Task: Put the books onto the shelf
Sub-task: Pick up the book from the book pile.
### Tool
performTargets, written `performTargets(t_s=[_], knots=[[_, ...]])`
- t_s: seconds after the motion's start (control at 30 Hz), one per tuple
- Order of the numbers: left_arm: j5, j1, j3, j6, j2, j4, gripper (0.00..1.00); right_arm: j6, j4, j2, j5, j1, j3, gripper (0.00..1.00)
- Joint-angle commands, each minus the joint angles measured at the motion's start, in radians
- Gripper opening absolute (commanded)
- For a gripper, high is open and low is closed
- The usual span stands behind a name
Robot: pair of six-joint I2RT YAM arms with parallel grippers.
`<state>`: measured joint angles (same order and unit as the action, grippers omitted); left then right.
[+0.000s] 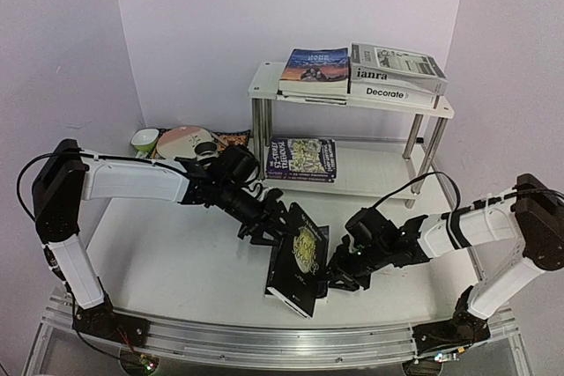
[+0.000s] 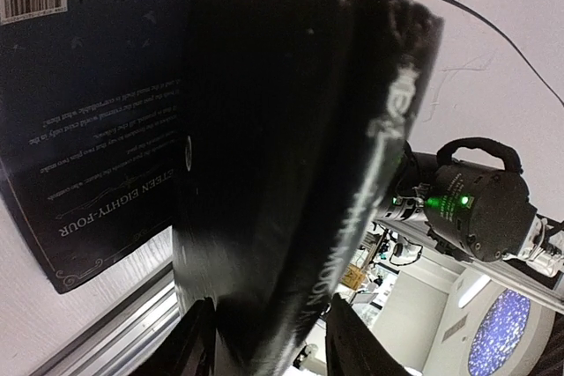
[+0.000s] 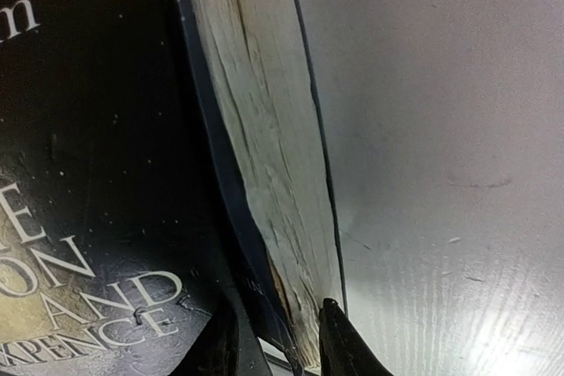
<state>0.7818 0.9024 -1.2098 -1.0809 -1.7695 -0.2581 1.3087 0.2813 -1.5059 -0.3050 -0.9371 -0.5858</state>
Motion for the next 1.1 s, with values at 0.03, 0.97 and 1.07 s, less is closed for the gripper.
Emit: performTargets(t_s=[0.03,0.97,1.07], knots=[[0.034,0.012,-0.053,-0.009,-0.03,0.046,0.37,0.01,0.128,-0.014,-0.045,0.01,-0.006,0.32],[-0.079,-0.114,-0.387,0.275,0.189,-0.566,0.0,-0.252,-0.313,0.313,0.048,0.12,-0.124,0.39],[-0.044,-0.183,-0.412,0.276,0.266,-0.565,0.0,-0.286,-0.371,0.351,0.066,0.132,-0.142,0.4]])
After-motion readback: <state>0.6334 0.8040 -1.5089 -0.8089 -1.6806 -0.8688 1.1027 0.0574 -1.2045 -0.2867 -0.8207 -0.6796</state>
